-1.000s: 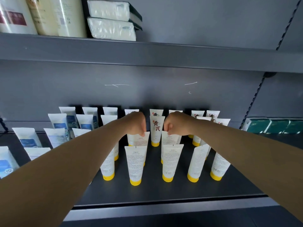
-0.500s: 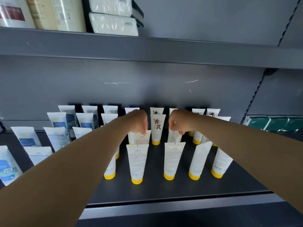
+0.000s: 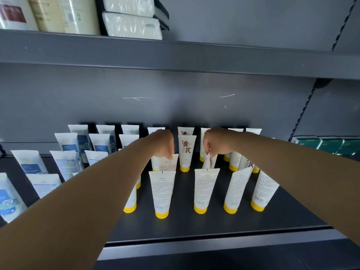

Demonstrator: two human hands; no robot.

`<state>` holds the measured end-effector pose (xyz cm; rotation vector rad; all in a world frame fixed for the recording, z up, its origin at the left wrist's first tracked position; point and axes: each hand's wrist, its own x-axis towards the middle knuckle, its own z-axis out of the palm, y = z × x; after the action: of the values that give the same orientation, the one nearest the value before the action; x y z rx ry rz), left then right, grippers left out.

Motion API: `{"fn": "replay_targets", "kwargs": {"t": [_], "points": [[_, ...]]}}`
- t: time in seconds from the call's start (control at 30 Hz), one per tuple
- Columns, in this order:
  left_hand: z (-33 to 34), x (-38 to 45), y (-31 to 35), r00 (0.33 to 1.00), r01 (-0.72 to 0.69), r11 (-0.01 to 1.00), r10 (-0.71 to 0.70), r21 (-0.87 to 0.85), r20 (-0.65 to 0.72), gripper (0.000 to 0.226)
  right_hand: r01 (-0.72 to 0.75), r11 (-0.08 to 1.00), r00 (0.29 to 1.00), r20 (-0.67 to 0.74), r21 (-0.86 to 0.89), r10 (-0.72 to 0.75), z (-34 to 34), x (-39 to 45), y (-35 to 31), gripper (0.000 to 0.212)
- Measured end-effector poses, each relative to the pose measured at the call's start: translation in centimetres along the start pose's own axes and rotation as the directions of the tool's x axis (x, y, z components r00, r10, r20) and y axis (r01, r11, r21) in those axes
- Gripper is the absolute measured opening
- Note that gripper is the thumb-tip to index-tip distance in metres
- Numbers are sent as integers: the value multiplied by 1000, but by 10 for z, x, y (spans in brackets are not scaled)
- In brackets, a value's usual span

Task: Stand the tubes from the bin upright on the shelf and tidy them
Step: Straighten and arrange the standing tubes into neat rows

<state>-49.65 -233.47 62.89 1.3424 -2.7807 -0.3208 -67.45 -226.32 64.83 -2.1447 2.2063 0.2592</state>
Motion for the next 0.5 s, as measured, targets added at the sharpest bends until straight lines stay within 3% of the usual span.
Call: {"fn": "replay_targets", "kwargs": {"t": [0.5], "points": [[-3,-1,3,1000,2,1000,-2,9,3,35,46,999,999,-20,13,-45,6,-3,16,10]]}}
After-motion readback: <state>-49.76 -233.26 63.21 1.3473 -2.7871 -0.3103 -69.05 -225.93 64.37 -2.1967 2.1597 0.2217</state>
